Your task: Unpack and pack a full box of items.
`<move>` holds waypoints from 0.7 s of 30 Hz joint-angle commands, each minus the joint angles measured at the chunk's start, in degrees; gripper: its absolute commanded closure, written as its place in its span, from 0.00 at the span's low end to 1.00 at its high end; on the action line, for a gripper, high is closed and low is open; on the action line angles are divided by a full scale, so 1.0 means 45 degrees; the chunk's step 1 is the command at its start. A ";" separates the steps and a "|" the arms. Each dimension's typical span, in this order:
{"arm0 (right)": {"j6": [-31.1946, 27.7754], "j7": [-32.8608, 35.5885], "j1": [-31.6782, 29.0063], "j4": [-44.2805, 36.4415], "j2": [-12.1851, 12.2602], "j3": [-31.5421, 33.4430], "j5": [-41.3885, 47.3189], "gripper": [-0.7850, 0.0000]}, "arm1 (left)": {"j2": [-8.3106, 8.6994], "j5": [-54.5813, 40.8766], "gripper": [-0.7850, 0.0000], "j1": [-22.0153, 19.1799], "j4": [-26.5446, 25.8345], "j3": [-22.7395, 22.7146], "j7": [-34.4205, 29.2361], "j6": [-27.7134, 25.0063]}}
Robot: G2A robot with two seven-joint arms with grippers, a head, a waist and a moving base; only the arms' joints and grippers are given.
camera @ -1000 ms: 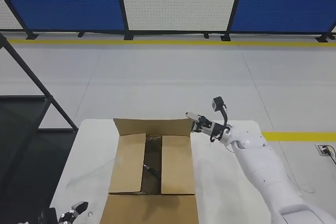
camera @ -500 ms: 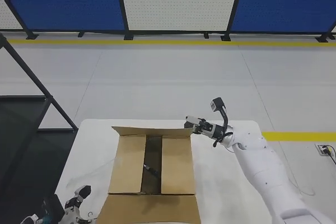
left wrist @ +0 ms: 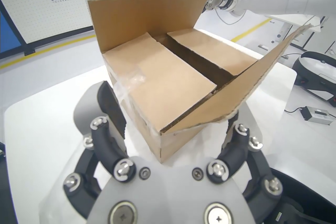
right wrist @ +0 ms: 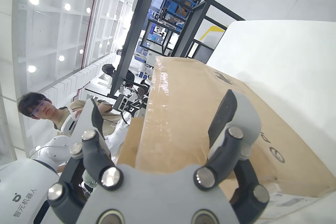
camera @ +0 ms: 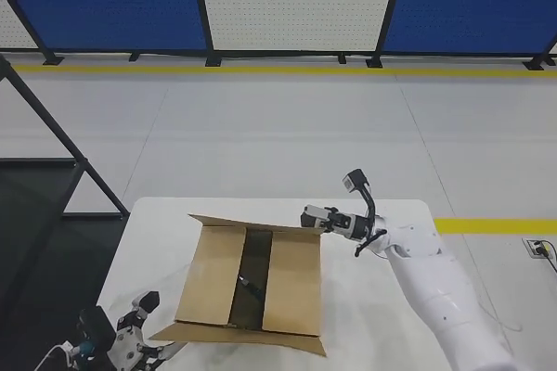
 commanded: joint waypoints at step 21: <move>0.0843 0.0842 -0.1357 -0.3242 0.1033 -0.0198 0.0451 0.00 | -0.0228 -0.1410 0.00 -0.1242 -0.0320 0.0839 -0.2129 0.2214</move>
